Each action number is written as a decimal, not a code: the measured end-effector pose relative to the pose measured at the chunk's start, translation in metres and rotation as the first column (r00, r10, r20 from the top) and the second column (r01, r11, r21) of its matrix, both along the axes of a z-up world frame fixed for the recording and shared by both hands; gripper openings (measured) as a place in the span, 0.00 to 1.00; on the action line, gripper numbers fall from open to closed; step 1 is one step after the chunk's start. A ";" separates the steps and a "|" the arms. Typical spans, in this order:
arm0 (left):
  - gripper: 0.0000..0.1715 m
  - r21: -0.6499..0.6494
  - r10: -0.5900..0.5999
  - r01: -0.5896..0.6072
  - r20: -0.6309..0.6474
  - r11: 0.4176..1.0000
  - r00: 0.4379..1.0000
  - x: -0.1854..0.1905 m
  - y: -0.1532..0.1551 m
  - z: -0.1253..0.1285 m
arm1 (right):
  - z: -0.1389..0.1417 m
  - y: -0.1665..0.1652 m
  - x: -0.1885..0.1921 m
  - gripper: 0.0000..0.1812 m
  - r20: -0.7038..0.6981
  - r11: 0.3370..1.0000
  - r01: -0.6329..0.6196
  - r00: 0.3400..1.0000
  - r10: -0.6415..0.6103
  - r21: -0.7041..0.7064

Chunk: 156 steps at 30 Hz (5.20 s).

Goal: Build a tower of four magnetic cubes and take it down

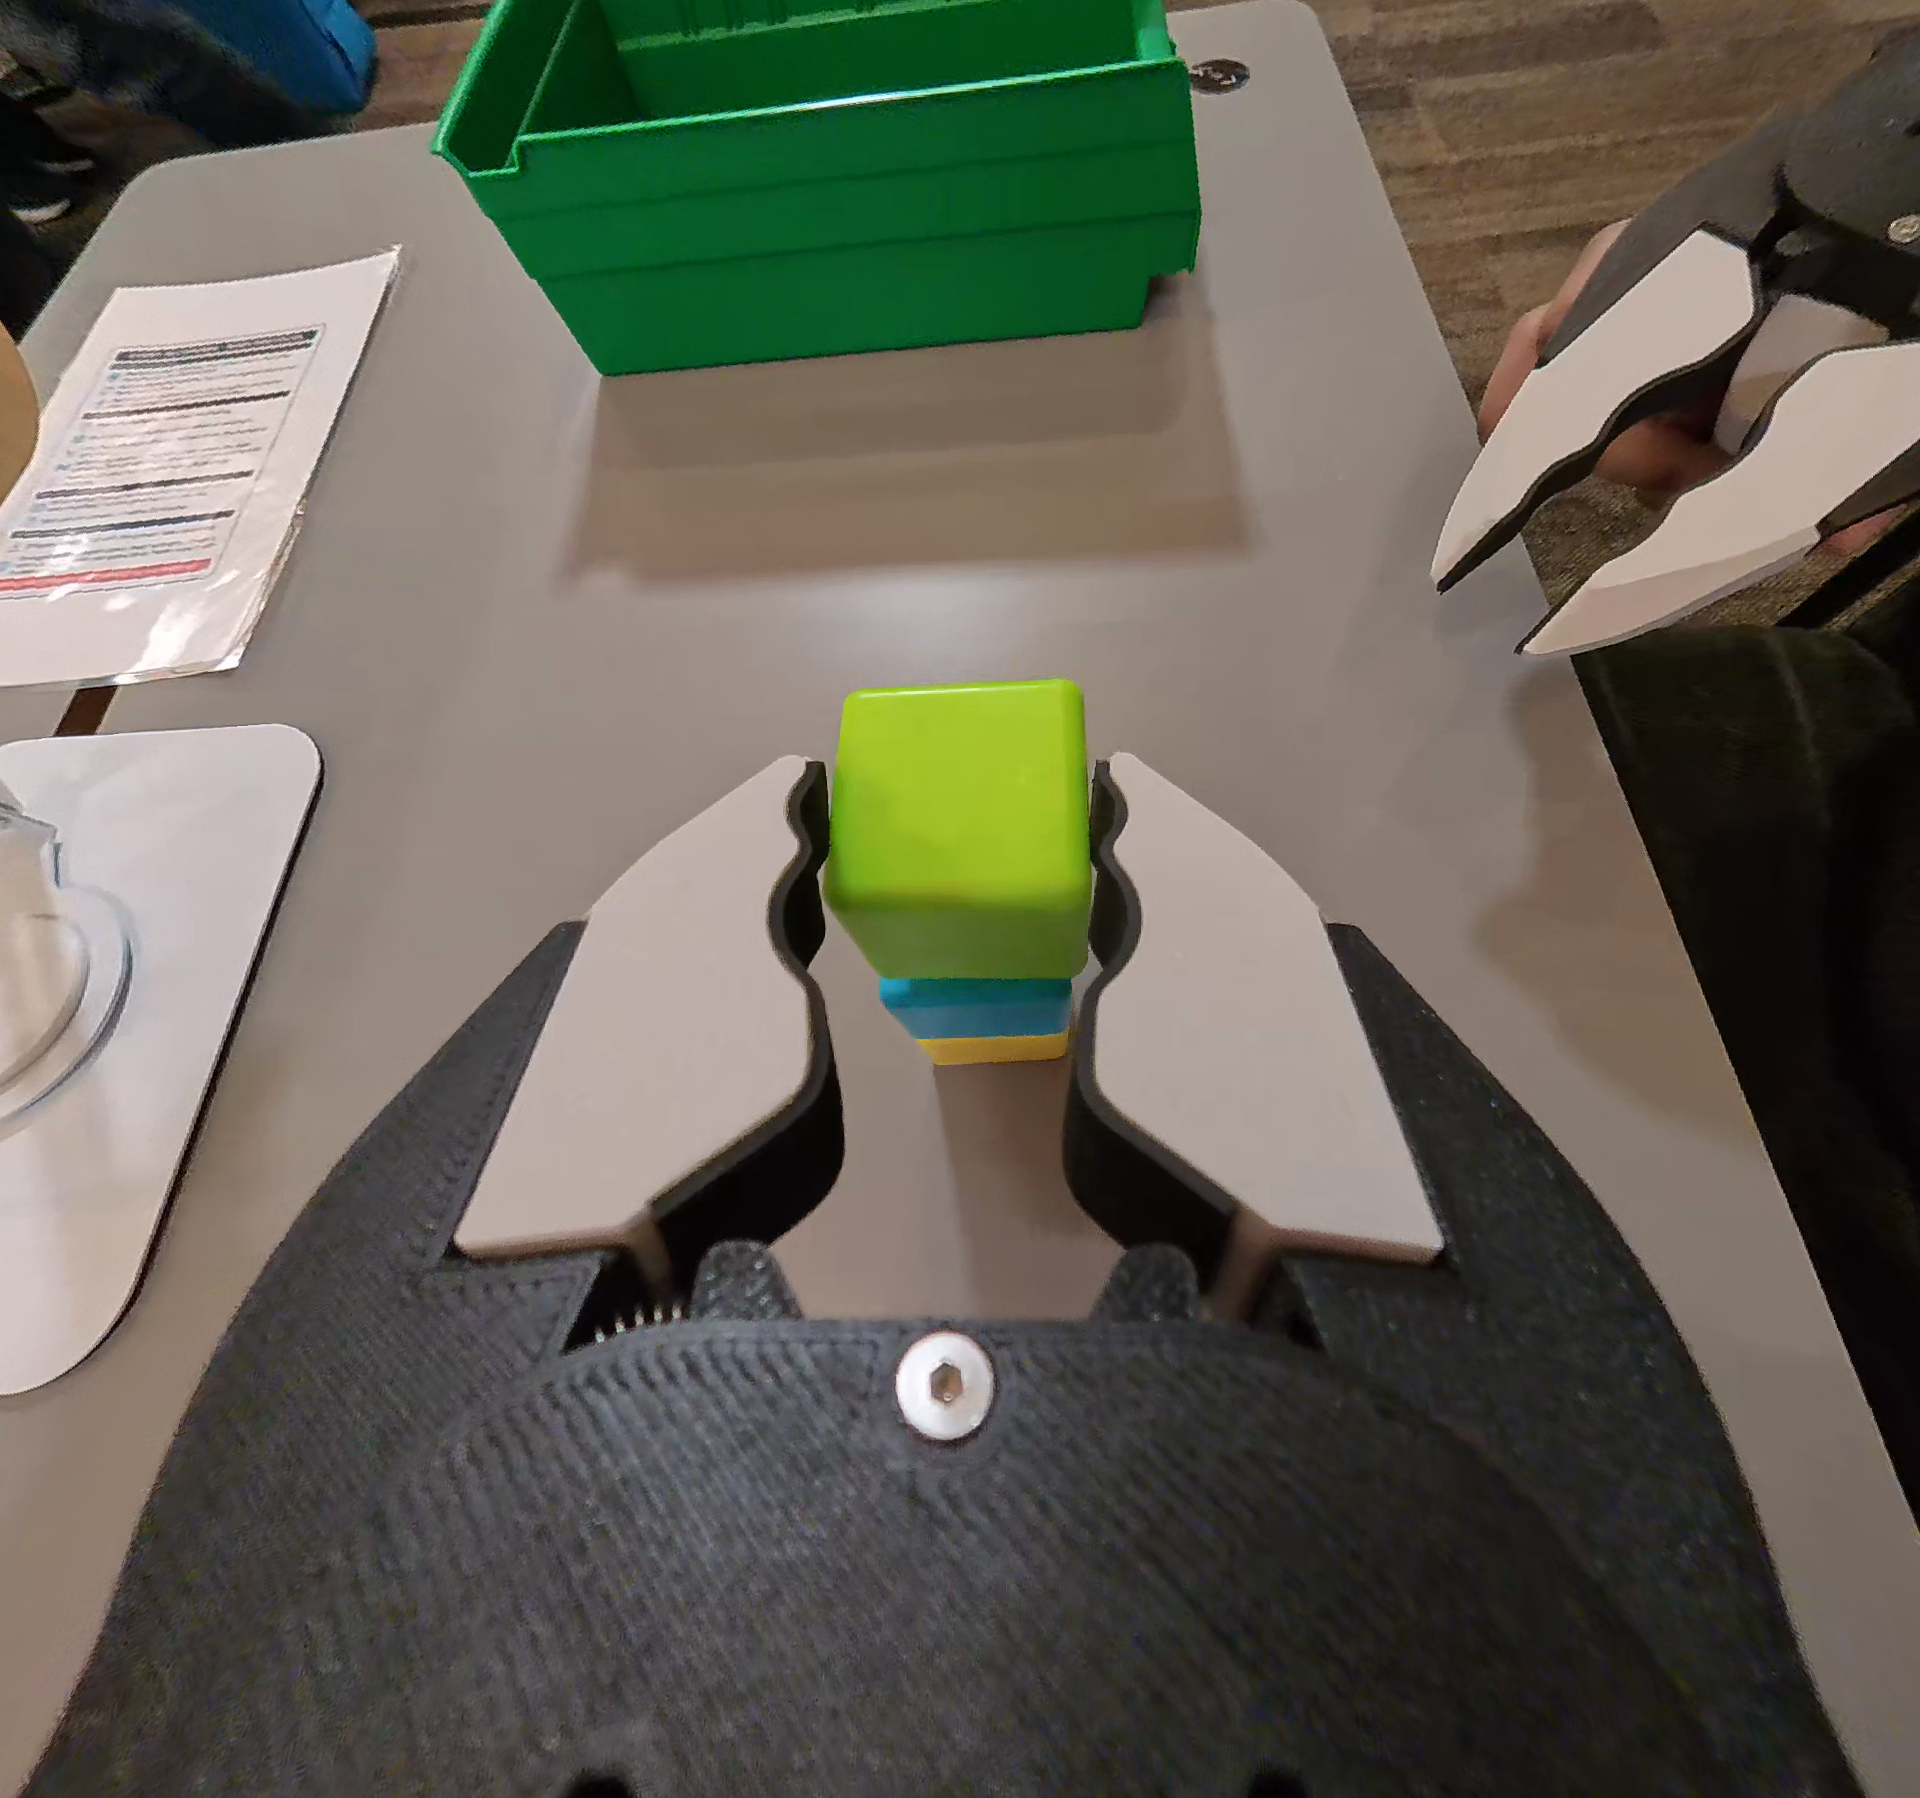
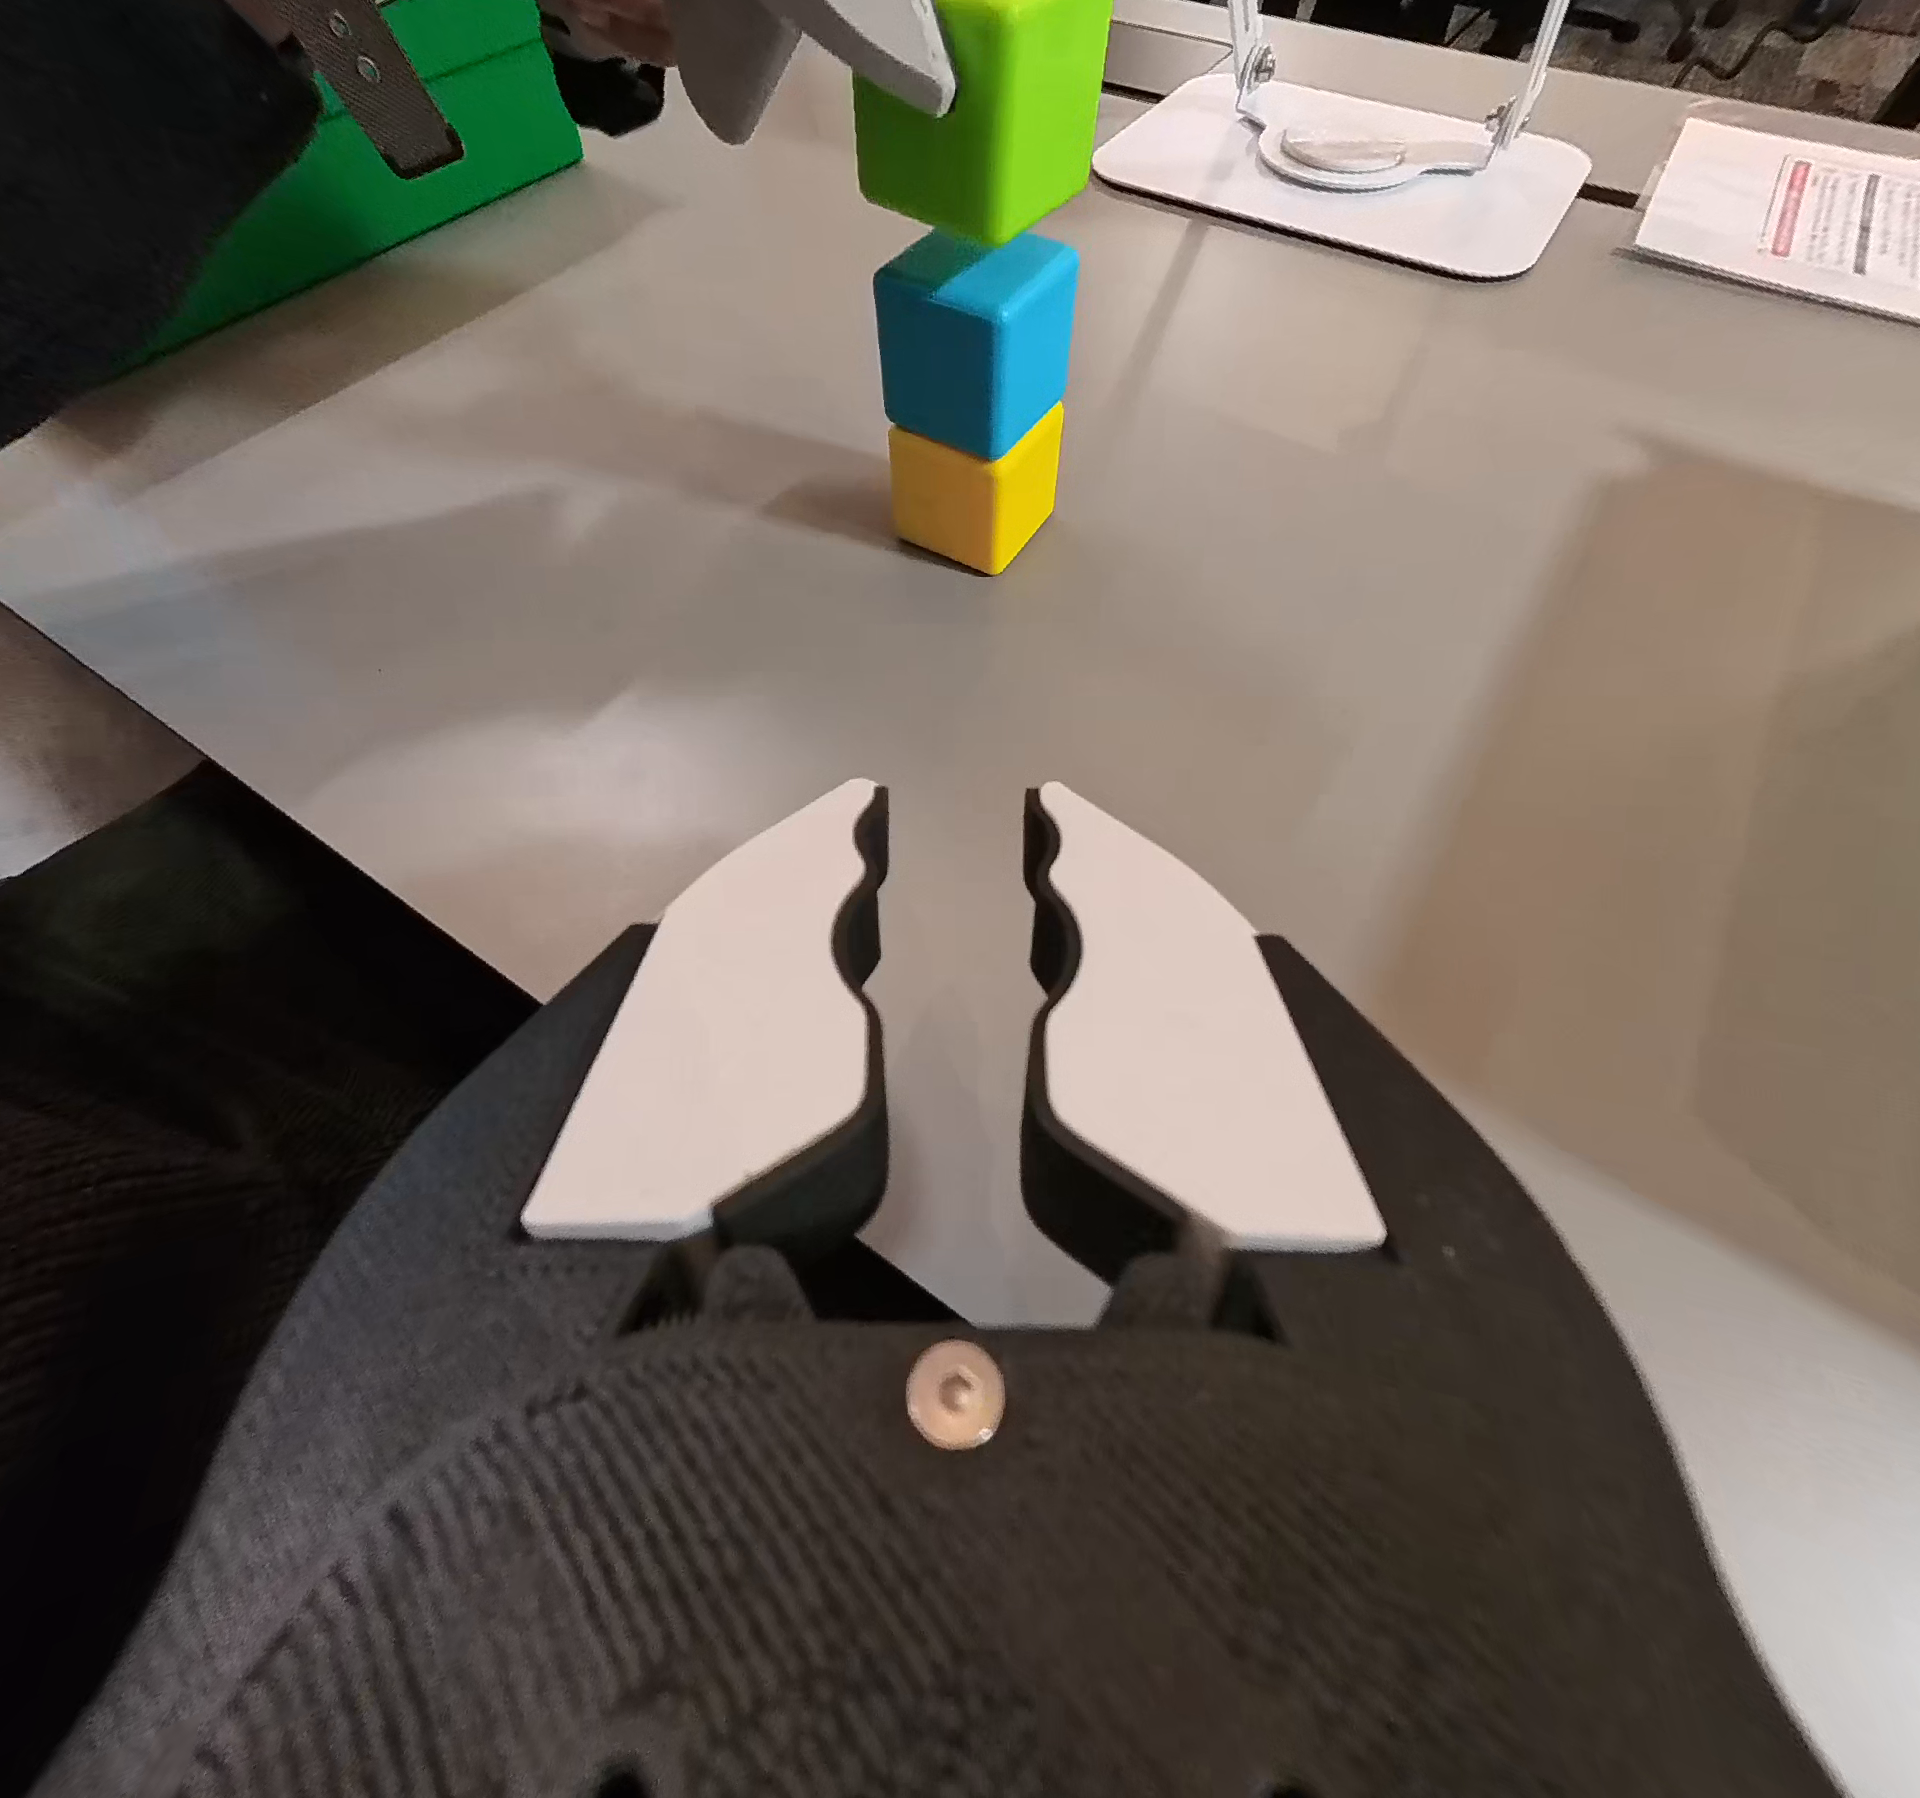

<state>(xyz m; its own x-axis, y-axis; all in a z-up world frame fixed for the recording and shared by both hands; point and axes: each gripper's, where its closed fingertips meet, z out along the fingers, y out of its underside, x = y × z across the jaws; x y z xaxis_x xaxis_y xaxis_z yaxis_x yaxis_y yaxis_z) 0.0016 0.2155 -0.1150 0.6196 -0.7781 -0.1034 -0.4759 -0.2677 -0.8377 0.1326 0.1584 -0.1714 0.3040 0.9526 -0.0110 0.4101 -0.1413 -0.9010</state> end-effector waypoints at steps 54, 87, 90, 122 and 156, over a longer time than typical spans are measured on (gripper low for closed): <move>0.29 -0.017 -0.005 0.005 0.012 1.000 1.000 0.002 -0.002 -0.008 | 0.000 -0.003 -0.001 0.14 0.003 1.000 -0.010 1.000 0.010 0.003; 0.40 0.140 0.939 -0.983 0.304 0.121 0.158 -0.346 -0.148 0.135 | 0.005 -0.027 -0.055 0.15 -0.015 0.979 -0.201 0.979 0.201 0.004; 0.42 0.101 0.980 -0.995 0.197 0.008 0.028 -0.389 -0.185 0.097 | 0.003 -0.030 -0.065 0.15 -0.009 0.973 -0.233 0.973 0.233 0.003; 0.01 -0.179 0.994 -0.981 -0.065 0.077 0.090 -0.419 -0.201 -0.055 | 0.000 -0.037 -0.072 0.15 0.010 0.963 -0.270 0.963 0.270 0.008; 0.32 -0.177 0.941 -0.965 -0.314 -0.191 -0.128 -0.440 -0.230 -0.108 | -0.001 -0.036 -0.070 0.15 0.013 0.964 -0.265 0.964 0.265 0.009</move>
<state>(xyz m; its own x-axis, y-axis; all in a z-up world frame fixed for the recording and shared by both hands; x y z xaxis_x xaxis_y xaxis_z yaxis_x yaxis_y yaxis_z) -0.4382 -0.0140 -0.2232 0.6952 0.7023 -0.1531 0.5096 -0.6317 -0.5842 0.0622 0.1227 -0.1723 0.0404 0.9992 0.0012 0.4422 -0.0168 -0.8968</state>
